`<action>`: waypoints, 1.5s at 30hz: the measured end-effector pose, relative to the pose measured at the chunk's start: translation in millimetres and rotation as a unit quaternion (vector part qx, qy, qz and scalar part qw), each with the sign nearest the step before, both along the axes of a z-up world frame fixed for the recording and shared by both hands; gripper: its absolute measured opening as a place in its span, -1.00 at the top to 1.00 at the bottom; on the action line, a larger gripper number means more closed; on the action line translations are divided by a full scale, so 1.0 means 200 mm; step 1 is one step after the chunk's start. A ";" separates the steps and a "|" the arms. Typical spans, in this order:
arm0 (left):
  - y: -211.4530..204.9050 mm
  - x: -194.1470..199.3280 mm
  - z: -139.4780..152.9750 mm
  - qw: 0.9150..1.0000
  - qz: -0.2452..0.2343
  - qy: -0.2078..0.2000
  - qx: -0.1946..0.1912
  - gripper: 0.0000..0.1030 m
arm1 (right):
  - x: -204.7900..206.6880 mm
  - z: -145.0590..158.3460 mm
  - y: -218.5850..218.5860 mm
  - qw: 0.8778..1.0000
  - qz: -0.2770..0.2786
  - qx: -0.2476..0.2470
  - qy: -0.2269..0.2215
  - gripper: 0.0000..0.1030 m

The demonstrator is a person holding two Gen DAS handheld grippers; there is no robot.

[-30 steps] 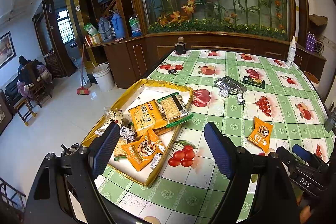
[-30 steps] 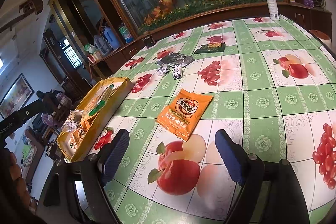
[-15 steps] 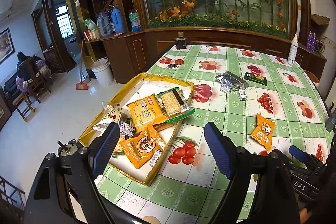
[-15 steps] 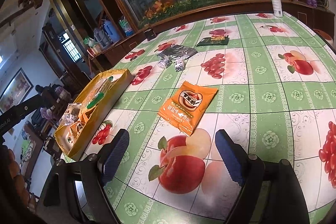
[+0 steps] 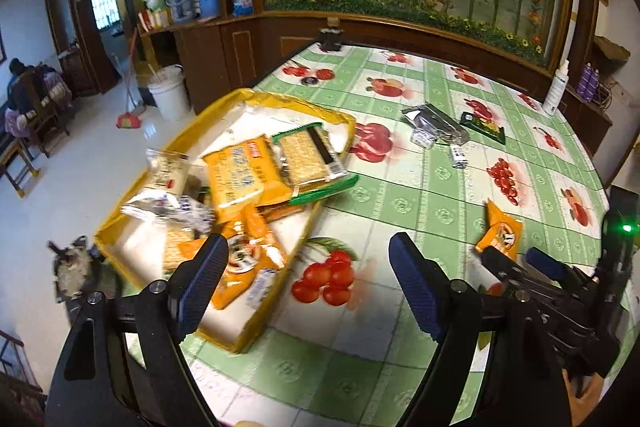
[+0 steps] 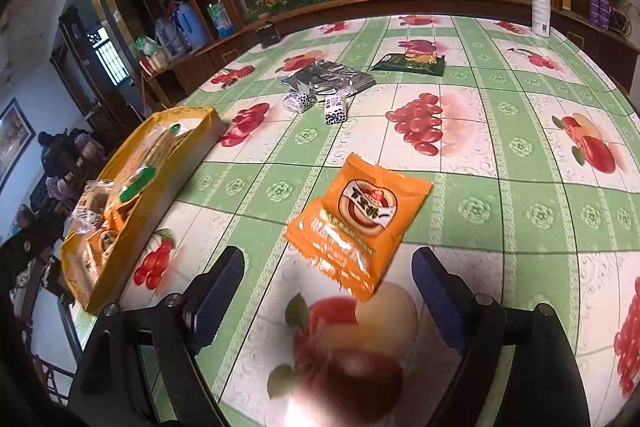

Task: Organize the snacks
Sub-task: 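Grasp a milk candy bar with the left tool while the right tool grasps the orange chip bag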

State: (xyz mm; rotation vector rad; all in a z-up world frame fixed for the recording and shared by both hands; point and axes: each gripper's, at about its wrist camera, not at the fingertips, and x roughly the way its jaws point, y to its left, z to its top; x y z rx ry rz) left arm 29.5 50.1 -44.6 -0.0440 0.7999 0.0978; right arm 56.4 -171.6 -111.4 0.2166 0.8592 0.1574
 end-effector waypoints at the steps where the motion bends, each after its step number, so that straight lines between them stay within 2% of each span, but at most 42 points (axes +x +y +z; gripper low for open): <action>1: -0.02 0.03 -0.01 1.000 -0.010 0.004 -0.010 -0.61 | 0.03 -0.01 0.01 1.000 -0.003 -0.006 0.003 -0.70; 5: -0.12 0.18 -0.01 0.999 -0.039 0.016 -0.027 -0.61 | 0.15 -0.06 0.01 0.999 -0.014 -0.032 0.028 -0.70; 8: -0.20 0.32 -0.02 0.997 -0.055 0.027 -0.045 -0.61 | 0.19 -0.07 -0.01 0.998 -0.011 -0.055 0.024 -0.66; 10: -0.26 0.42 -0.04 0.996 -0.063 0.032 -0.051 -0.61 | 0.20 -0.07 -0.03 0.996 -0.008 -0.085 0.024 -0.40; 11: -0.29 0.47 -0.05 0.996 -0.068 0.034 -0.049 -0.61 | 0.21 -0.08 -0.06 0.996 -0.008 -0.090 0.025 -0.40; 14: -0.40 0.61 -0.12 0.994 -0.088 0.047 -0.036 -0.61 | 0.22 -0.07 -0.15 0.995 -0.015 -0.092 0.023 -0.29; 18: -0.49 0.75 -0.20 0.994 -0.098 0.053 -0.016 -0.61 | 0.22 -0.07 -0.23 0.997 -0.019 -0.078 0.018 -0.28; 27: -0.55 0.96 -0.36 0.993 -0.103 0.065 -0.005 -0.60 | 0.24 -0.07 -0.26 0.998 -0.016 -0.058 0.012 -0.28; 29: -0.55 0.99 -0.41 0.993 -0.103 0.066 -0.005 -0.55 | 0.24 -0.07 -0.26 0.998 -0.016 -0.059 0.012 -0.28; 31: -0.54 1.02 -0.40 0.993 -0.104 0.055 -0.008 -0.28 | 0.24 -0.07 -0.26 0.998 -0.015 -0.058 0.012 -0.28; 33: -0.55 1.04 -0.39 0.992 -0.112 0.051 -0.006 -0.13 | 0.25 -0.06 -0.26 0.998 -0.015 -0.058 0.012 -0.28; 35: -0.56 1.06 -0.39 0.992 -0.121 0.047 -0.004 0.12 | 0.24 -0.06 -0.26 0.998 -0.015 -0.058 0.012 -0.28; 36: -0.57 1.06 -0.39 0.991 -0.128 0.045 -0.005 0.38 | 0.24 -0.06 -0.26 0.998 -0.015 -0.058 0.012 -0.28; 42: -0.58 0.98 -0.38 0.988 -0.142 0.055 -0.010 0.39 | 0.24 -0.06 -0.26 0.998 -0.016 -0.054 0.011 -0.28; 45: -0.56 0.84 -0.32 0.990 -0.130 0.047 0.000 0.39 | 0.24 -0.06 -0.26 0.998 -0.017 -0.052 0.010 -0.25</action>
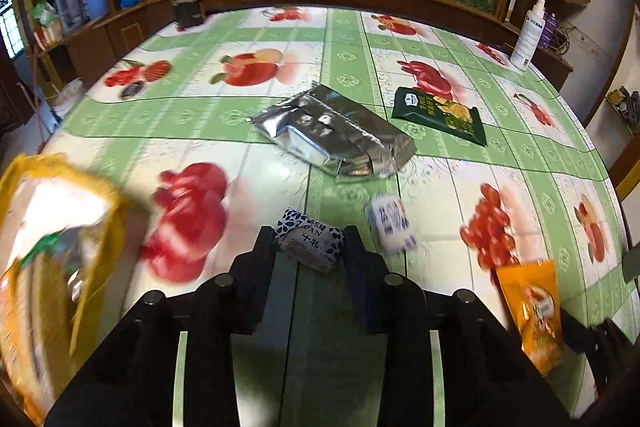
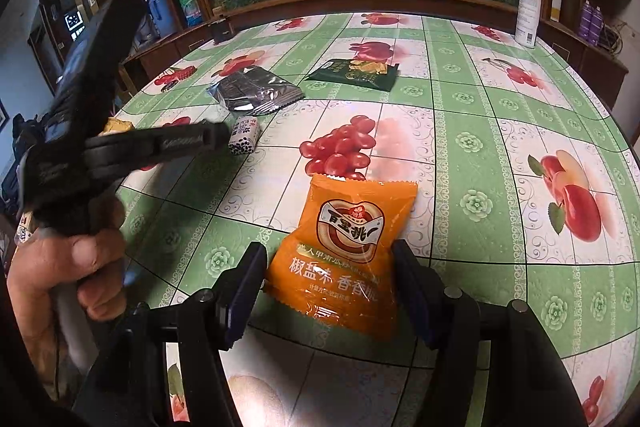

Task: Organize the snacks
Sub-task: 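Grasp a milk candy bar with the left tool while the right tool grasps the orange chip bag, then carry the candy bar and orange chip bag into the tray and open both tools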

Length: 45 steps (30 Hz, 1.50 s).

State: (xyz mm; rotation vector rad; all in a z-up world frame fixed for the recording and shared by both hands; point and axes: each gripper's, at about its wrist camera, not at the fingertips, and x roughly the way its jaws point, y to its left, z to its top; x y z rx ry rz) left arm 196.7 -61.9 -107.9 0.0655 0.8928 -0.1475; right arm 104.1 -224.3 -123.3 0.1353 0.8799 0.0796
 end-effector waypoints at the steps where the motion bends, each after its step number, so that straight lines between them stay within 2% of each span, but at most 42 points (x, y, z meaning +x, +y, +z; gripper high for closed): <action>1: 0.01 -0.05 0.03 1.000 0.005 -0.009 0.010 0.39 | 0.00 0.00 0.00 1.000 -0.001 0.001 -0.001 -0.23; 4: 0.06 -0.24 0.14 0.999 0.019 -0.040 0.030 0.39 | -0.01 0.00 0.00 1.000 0.000 0.002 -0.003 -0.21; 8: 0.18 -0.43 0.25 0.996 0.043 -0.061 0.045 0.39 | -0.02 0.02 0.01 1.000 0.005 0.004 -0.014 -0.21; 17: 0.46 -0.72 0.40 0.987 0.102 -0.100 0.077 0.39 | -0.16 0.16 0.19 0.993 0.061 0.065 -0.073 -0.20; 19: 0.53 -0.75 0.41 0.985 0.116 -0.105 0.077 0.38 | -0.20 0.16 0.24 0.991 0.073 0.089 -0.073 -0.20; 24: 0.66 -0.78 0.41 0.982 0.139 -0.107 0.069 0.38 | -0.25 0.17 0.41 0.986 0.112 0.105 -0.059 -0.19; 34: 0.83 -0.83 0.38 0.979 0.168 -0.102 0.050 0.38 | -0.29 0.30 0.66 0.979 0.164 0.095 -0.076 -0.19; 45: 0.94 -0.83 0.34 0.977 0.187 -0.095 0.035 0.38 | -0.28 0.33 0.88 0.972 0.206 0.082 -0.074 -0.20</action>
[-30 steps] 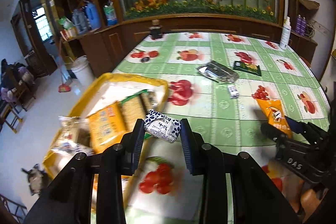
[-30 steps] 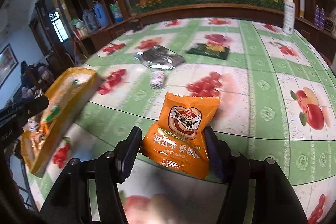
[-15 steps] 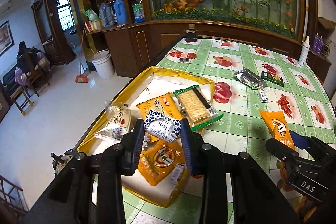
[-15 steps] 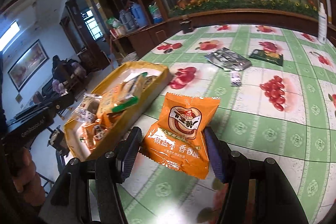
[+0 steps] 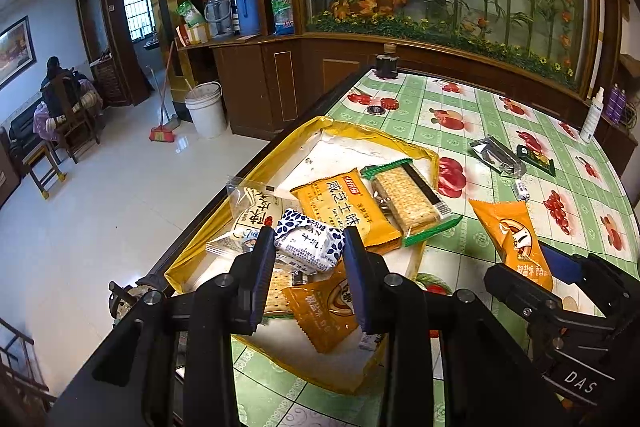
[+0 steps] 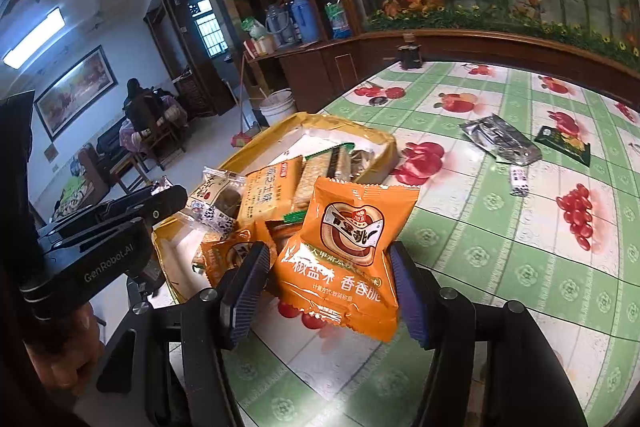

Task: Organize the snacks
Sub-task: 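Carry the candy bar and orange chip bag into the tray and open both tools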

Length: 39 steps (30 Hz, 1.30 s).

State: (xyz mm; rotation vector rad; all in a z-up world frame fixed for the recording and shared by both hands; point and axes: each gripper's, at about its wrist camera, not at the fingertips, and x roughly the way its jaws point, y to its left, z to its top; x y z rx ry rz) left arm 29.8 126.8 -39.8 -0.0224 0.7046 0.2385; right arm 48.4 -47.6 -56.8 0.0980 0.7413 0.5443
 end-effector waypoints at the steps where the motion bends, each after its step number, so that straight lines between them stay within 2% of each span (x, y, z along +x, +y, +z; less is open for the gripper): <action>1: 0.01 0.00 0.00 1.000 0.001 0.001 -0.001 0.38 | 0.01 0.00 0.02 1.000 0.003 -0.002 -0.001 -0.20; 8: 0.11 0.01 -0.05 1.000 0.018 0.011 -0.017 0.38 | 0.08 0.00 0.15 1.000 0.025 -0.012 -0.003 -0.20; 17: 0.23 0.07 -0.17 0.997 0.033 0.044 -0.049 0.38 | 0.23 -0.04 0.32 0.999 0.043 -0.021 0.006 -0.20; 26: 0.24 0.14 -0.20 0.997 0.038 0.055 -0.049 0.38 | 0.43 -0.06 0.50 0.998 0.064 -0.021 0.014 -0.20; 30: 0.24 0.16 -0.21 0.997 0.039 0.059 -0.042 0.37 | 0.46 -0.08 0.52 0.997 0.065 -0.020 0.020 -0.27; 32: 0.25 0.16 -0.21 0.996 0.044 0.062 -0.045 0.32 | 0.46 -0.08 0.51 0.998 0.062 -0.018 0.020 -0.28; 34: 0.27 0.16 -0.20 0.995 0.049 0.064 -0.057 0.05 | 0.45 -0.06 0.48 0.998 0.056 -0.015 0.015 -0.29; 35: 0.27 0.15 -0.20 0.995 0.052 0.061 -0.059 0.00 | 0.44 -0.05 0.46 0.998 0.053 -0.013 0.013 -0.30; 39: 0.27 0.13 -0.16 0.996 0.058 0.049 -0.054 -0.03 | 0.39 -0.02 0.35 0.999 0.032 0.001 0.003 -0.36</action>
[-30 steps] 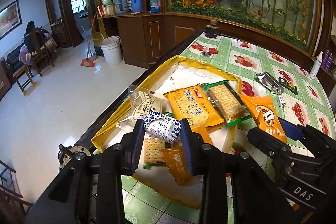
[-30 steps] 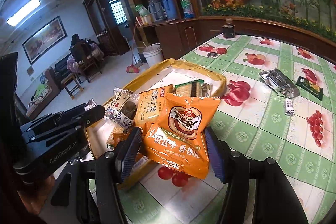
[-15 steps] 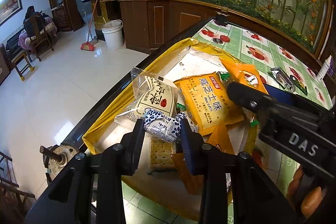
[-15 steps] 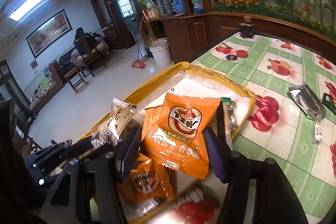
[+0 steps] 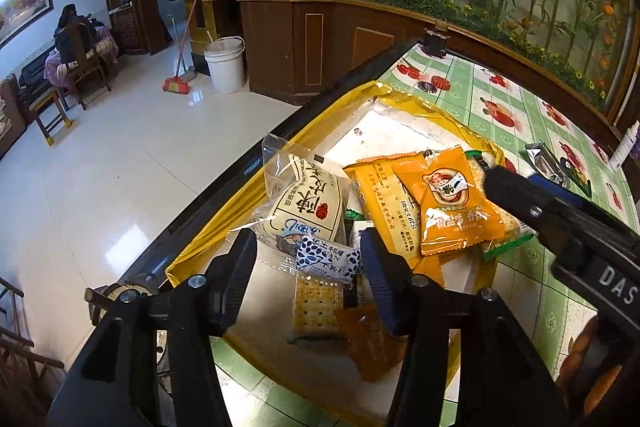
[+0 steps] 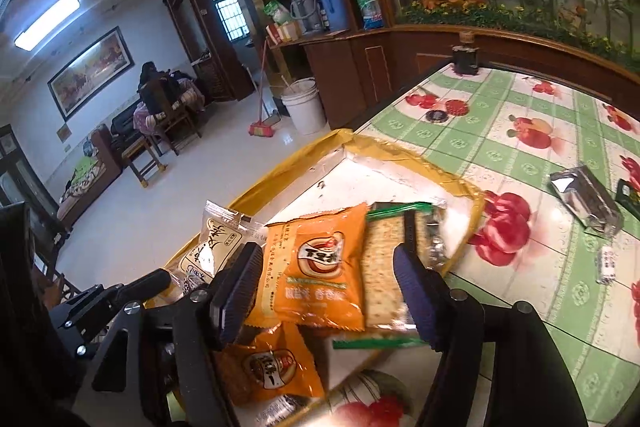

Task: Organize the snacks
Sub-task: 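Carry the candy bar and orange chip bag into the tray and open both tools, then grasp the silver foil bag with the left tool while the right tool grasps a milk candy bar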

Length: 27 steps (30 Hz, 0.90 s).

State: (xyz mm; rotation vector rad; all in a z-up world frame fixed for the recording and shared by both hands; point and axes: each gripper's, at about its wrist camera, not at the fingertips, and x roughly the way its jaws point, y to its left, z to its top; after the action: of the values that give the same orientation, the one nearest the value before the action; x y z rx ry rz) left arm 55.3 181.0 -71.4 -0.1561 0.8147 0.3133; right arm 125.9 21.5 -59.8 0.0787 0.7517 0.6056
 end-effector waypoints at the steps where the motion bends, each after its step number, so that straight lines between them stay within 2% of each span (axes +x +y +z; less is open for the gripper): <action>1: 0.00 -0.01 0.01 1.000 0.000 -0.002 -0.001 -0.05 | -0.01 0.01 -0.03 1.000 -0.005 0.003 -0.001 -0.37; 2: -0.01 -0.01 0.02 1.000 0.000 -0.005 0.000 -0.07 | -0.03 0.01 -0.06 1.000 -0.010 0.007 -0.001 -0.38; 4: -0.03 -0.03 0.05 1.000 0.000 -0.013 0.006 -0.36 | -0.05 0.02 -0.12 1.000 -0.020 0.010 0.000 -0.40; 6: -0.06 -0.05 0.08 1.000 0.001 -0.024 0.016 -0.50 | -0.08 0.03 -0.18 0.999 -0.030 0.014 0.000 -0.43; 10: -0.12 -0.08 0.14 0.998 -0.006 -0.039 0.044 -0.50 | -0.15 0.04 -0.28 0.999 -0.045 0.020 0.001 -0.47; 16: -0.21 -0.11 0.20 0.997 -0.020 -0.051 0.050 -0.51 | -0.25 0.01 -0.42 0.998 -0.065 0.024 0.005 -0.55; 27: -0.42 -0.16 0.27 0.994 -0.050 -0.063 0.070 -0.60 | -0.36 -0.05 -0.74 0.991 -0.121 0.045 0.024 -0.57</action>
State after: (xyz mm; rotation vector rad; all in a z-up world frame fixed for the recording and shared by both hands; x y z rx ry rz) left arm 22.6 97.2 -17.0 -0.0036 0.6711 0.2630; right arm 53.2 -127.2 -70.0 0.2649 0.7474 0.4067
